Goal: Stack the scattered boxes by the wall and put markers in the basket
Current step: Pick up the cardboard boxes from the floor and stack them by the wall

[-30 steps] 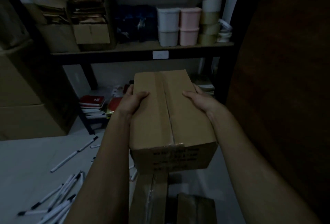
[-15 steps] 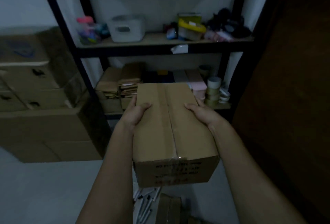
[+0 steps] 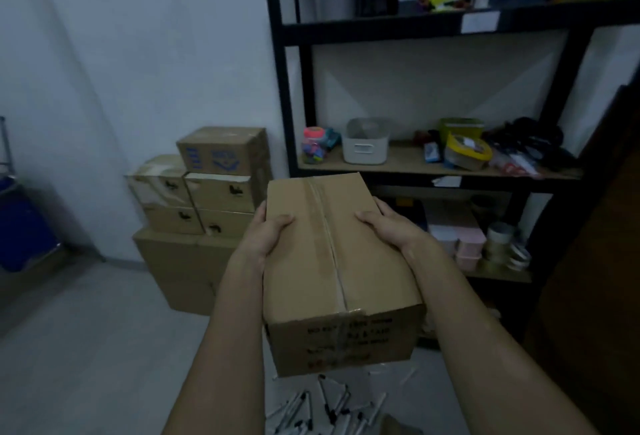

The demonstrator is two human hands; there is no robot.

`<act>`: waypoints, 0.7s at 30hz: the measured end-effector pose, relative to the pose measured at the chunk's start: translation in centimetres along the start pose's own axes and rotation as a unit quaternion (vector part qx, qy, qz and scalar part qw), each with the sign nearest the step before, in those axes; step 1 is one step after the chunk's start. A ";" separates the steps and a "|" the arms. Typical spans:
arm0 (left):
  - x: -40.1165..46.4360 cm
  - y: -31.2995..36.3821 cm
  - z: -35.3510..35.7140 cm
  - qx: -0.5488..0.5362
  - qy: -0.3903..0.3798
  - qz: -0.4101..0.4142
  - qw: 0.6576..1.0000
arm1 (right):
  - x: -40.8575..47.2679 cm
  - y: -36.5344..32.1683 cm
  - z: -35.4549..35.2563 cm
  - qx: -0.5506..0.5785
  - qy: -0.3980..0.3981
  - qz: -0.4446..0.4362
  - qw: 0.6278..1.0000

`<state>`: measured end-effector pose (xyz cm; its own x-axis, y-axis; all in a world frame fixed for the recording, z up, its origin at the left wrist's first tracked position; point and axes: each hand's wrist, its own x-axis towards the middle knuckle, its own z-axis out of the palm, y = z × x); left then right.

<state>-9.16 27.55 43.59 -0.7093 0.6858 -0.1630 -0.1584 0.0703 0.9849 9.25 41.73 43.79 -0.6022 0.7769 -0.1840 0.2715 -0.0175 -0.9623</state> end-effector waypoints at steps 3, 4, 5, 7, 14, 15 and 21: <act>0.1 2.2 -4.2 -0.004 0.032 0.019 0.999 | 0.4 -2.7 3.8 0.004 -0.025 -0.001 1.000; 0.3 2.8 -5.8 -0.007 0.044 0.026 0.999 | 0.9 -3.7 5.4 -0.001 -0.036 -0.007 0.999; 0.6 3.2 -7.1 -0.013 0.052 0.031 0.998 | 1.2 -4.4 6.7 -0.005 -0.044 -0.014 0.999; 1.5 3.8 -9.7 -0.018 0.068 0.039 0.997 | 2.6 -5.8 9.4 -0.014 -0.061 -0.027 0.998; 6.7 6.2 -18.3 0.005 0.125 0.067 0.990 | 8.5 -10.2 18.7 -0.043 -0.117 -0.045 0.991; 7.6 6.6 -19.4 0.008 0.130 0.069 0.989 | 9.5 -10.9 19.9 -0.045 -0.124 -0.048 0.990; 13.0 8.5 -26.2 -0.004 0.173 0.084 0.981 | 15.4 -14.7 27.5 -0.057 -0.158 -0.089 0.982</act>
<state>-37.69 18.10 48.33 -0.9166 0.3996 -0.0100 -0.0237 -0.0294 0.9993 -24.70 36.64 49.54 -0.8453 0.5275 -0.0847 0.2118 0.1853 -0.9596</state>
